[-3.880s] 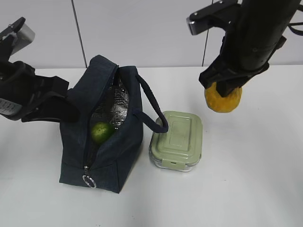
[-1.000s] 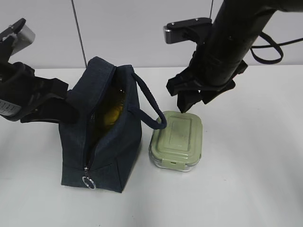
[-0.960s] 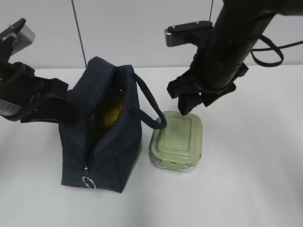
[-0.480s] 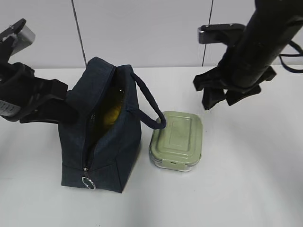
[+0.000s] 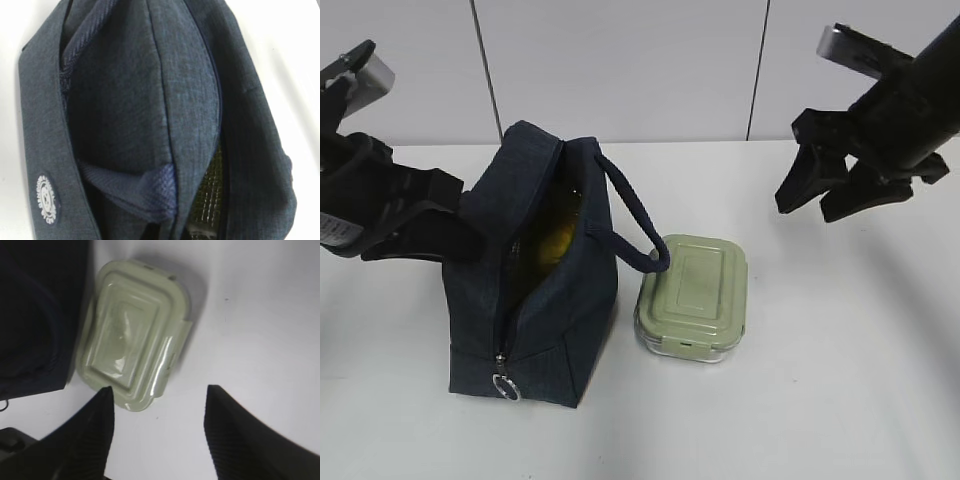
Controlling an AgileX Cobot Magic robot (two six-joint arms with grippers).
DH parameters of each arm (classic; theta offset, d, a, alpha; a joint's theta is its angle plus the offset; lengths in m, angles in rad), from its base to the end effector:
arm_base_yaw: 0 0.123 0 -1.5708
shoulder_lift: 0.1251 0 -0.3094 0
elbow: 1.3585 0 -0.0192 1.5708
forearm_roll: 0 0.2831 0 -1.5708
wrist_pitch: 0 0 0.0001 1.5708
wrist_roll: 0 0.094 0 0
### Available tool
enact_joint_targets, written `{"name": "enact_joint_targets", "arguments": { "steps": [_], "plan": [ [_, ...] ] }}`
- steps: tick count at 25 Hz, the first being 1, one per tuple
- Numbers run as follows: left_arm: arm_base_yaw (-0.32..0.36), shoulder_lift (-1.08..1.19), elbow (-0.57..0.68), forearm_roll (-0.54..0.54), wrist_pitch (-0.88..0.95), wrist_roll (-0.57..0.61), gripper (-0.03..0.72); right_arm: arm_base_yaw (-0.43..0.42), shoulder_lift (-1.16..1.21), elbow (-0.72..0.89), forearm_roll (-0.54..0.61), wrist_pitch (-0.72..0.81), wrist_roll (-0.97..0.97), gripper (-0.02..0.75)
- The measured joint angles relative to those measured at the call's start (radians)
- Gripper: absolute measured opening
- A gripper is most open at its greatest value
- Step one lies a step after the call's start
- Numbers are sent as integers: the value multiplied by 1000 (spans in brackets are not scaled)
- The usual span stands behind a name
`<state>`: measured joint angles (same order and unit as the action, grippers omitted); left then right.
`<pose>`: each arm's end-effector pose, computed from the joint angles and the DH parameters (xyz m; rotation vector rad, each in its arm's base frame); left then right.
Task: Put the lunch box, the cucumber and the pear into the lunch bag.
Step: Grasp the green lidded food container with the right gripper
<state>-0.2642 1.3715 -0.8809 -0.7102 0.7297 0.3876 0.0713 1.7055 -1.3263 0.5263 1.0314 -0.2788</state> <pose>0.2699 -0.1154 0.2668 0.2794 2.5767 -0.7449 0.3783 0.0677 0.2782 -0.1830 2.7740 0.6470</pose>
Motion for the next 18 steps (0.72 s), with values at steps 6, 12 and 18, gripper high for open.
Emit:
{"name": "enact_joint_targets", "arguments": {
  "steps": [6, 12, 18],
  "plan": [
    [0, 0, 0, 0, -1, 0, 2, 0, -4, 135, 203, 6, -194, 444],
    [0, 0, 0, 0, 1, 0, 2, 0, -7, 305, 399, -63, -449, 444],
    [0, 0, 0, 0, 6, 0, 2, 0, -7, 362, 461, -215, -554, 444]
  ]
}}
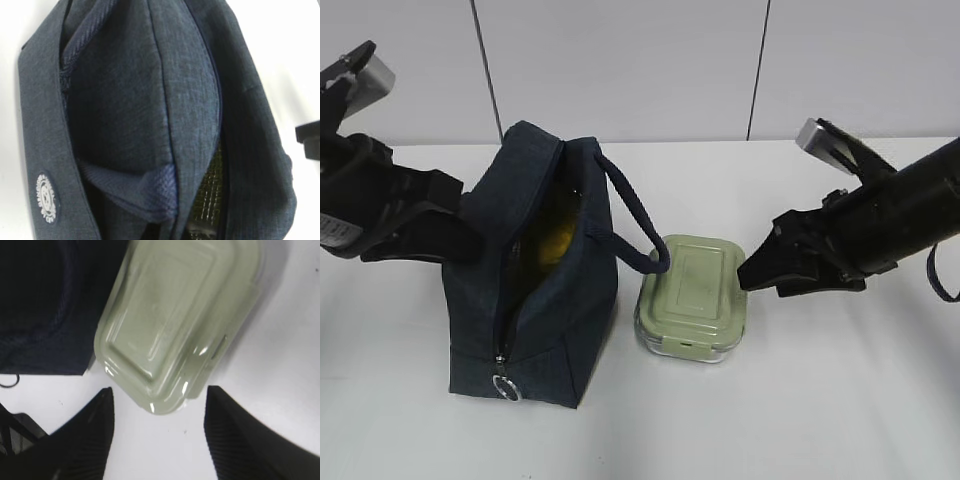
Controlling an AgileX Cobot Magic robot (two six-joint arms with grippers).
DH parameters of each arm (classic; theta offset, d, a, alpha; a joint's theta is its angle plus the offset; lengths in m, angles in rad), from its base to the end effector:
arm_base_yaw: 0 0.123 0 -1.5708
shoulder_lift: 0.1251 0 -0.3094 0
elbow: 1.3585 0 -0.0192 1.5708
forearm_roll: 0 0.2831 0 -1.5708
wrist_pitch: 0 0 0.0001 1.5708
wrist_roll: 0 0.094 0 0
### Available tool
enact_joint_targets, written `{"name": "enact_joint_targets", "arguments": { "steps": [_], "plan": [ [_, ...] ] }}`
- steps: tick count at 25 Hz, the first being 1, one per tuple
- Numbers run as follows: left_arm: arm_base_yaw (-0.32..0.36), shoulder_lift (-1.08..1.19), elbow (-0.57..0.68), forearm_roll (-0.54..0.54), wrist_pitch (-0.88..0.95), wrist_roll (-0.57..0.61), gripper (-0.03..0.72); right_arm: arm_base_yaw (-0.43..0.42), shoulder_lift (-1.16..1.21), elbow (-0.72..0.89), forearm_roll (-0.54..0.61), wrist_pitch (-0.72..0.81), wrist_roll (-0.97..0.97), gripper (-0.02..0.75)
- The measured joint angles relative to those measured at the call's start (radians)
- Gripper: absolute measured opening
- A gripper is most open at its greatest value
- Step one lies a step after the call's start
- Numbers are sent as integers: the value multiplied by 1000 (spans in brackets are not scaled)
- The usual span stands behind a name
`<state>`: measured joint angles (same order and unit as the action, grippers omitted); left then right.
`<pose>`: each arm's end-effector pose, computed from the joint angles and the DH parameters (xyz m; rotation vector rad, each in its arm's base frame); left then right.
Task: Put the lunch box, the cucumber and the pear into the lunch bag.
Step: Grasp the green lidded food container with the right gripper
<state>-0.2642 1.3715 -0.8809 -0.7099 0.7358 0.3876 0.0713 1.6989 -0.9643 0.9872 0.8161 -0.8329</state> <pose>0.2694 -0.1155 0.2667 0.2828 2.5814 -0.7479 0.3385 0.0815 0.1982 -0.3090 2.6148 0.9010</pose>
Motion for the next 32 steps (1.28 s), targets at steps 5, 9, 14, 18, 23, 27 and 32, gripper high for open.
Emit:
{"name": "enact_joint_targets", "arguments": {
  "steps": [5, 9, 14, 18, 23, 27, 32],
  "plan": [
    [0, 0, 0, 0, 3, 0, 2, 0, 41, 0, 157, -60, -54, 444],
    [0, 0, 0, 0, 14, 0, 2, 0, 58, 0, 193, -72, -57, 446],
    [0, 0, 0, 0, 24, 0, 2, 0, 58, 0, 200, -75, -57, 532],
    [0, 0, 0, 0, 29, 0, 2, 0, 64, 0, 200, -82, -57, 607],
    [0, 0, 0, 0, 30, 0, 2, 0, 126, 0, 202, -78, -57, 617],
    [0, 0, 0, 0, 33, 0, 2, 0, 179, 0, 227, -72, -61, 618],
    [0, 0, 0, 0, 41, 0, 2, 0, 224, 0, 243, -71, -95, 620]
  ]
}}
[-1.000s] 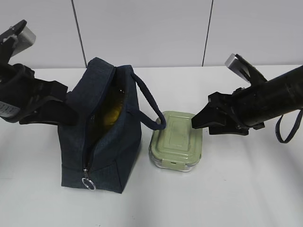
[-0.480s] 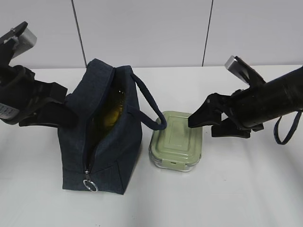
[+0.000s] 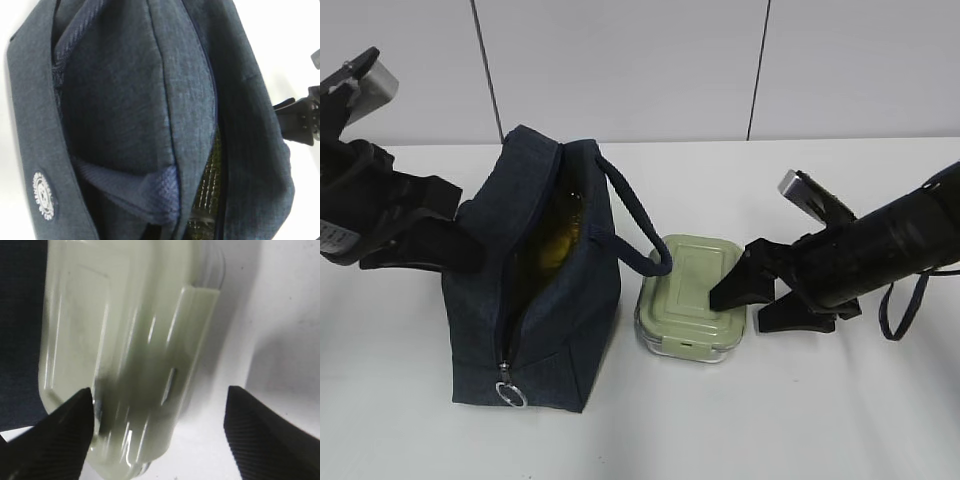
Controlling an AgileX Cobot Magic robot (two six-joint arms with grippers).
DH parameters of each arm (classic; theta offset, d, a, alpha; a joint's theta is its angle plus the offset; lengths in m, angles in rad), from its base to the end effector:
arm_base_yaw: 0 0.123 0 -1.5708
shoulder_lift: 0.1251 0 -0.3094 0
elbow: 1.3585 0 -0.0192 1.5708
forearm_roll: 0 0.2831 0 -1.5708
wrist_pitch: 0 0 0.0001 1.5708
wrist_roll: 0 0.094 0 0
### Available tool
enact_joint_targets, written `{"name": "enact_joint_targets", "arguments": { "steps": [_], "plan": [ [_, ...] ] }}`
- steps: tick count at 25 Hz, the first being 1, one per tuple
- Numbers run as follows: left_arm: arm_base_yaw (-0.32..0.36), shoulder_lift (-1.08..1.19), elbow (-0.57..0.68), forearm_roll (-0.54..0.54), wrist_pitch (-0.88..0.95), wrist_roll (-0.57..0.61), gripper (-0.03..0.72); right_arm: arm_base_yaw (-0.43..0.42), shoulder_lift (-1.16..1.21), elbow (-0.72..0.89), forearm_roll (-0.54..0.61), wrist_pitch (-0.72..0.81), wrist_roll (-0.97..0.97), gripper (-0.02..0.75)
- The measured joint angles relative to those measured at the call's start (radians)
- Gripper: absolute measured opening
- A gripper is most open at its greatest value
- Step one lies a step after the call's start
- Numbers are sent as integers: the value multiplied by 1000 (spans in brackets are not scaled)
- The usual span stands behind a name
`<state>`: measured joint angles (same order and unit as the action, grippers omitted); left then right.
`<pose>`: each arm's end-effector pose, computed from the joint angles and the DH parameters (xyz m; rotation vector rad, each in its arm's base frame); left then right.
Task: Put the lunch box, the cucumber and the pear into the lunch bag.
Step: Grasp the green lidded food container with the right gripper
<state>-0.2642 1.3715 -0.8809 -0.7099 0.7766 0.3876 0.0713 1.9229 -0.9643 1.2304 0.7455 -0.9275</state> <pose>0.2658 -0.1164 0.2658 0.3045 2.6120 -0.7698 0.3619 0.0862 0.1270 -0.0315 2.6678 1.0248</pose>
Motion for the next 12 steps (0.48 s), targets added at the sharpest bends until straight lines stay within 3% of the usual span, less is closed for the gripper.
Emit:
{"name": "enact_joint_targets", "arguments": {
  "steps": [12],
  "plan": [
    [0, 0, 0, 0, 20, 0, 2, 0, 9, 0, 141, 5, -168, 611]
  ]
}}
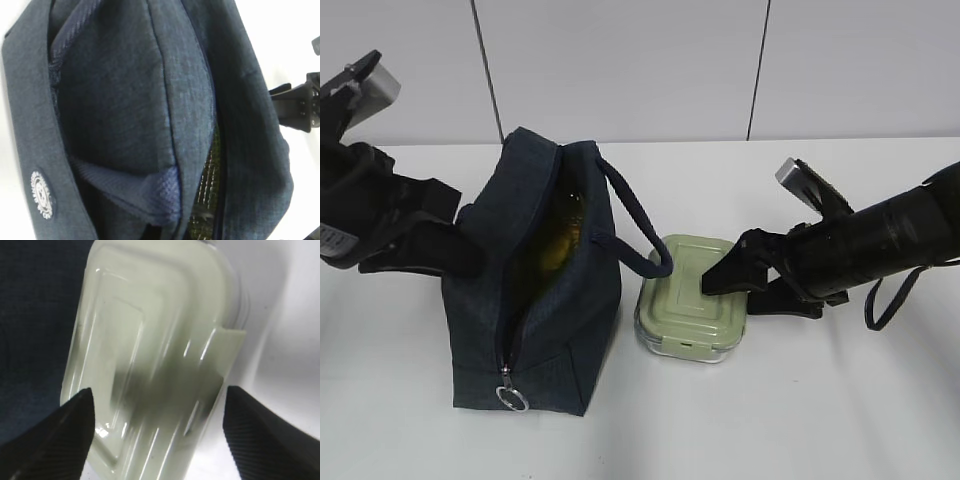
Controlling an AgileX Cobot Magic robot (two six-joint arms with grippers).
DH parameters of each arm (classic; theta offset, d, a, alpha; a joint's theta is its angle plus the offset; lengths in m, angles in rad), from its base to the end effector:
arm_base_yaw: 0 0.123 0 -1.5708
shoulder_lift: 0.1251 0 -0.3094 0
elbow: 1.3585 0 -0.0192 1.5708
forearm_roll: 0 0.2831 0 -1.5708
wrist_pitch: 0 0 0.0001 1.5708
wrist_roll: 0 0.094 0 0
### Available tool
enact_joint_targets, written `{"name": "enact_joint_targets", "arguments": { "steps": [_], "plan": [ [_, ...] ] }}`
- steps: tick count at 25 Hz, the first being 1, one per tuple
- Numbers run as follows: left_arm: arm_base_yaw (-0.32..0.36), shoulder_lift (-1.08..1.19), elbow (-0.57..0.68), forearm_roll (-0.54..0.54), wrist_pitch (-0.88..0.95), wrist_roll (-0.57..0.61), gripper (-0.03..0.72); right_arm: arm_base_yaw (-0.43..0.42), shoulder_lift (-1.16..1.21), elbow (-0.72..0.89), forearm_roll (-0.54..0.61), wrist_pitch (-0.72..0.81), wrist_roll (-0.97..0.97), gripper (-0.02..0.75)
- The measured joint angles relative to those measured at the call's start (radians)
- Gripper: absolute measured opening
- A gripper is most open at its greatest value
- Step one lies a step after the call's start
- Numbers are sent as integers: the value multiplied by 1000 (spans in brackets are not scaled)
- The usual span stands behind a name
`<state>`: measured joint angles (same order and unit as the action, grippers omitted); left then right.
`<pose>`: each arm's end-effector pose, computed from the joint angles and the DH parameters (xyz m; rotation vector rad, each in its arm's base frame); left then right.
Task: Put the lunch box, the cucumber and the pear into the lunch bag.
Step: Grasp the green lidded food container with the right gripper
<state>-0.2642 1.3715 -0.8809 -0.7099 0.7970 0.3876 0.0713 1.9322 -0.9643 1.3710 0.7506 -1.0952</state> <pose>0.2639 -0.1168 0.2654 0.3155 2.6273 -0.7809 0.3681 0.0894 0.1293 -0.0818 2.5596 1.0587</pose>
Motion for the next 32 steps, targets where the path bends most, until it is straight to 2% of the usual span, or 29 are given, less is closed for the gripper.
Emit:
{"name": "enact_joint_targets", "arguments": {
  "steps": [5, 11, 20, 32],
  "plan": [
    [0, 0, 0, 0, 6, 0, 2, 0, 38, 0, 21, 5, -6, 610],
    [0, 0, 0, 1, 20, 0, 2, 0, 92, 0, 106, 81, -50, 596],
    [0, 0, 0, 1, 22, 0, 2, 0, 97, 0, 119, 93, -72, 587],
    [0, 0, 0, 1, 23, 0, 2, 0, 97, 0, 143, 124, -82, 428]
  ]
}}
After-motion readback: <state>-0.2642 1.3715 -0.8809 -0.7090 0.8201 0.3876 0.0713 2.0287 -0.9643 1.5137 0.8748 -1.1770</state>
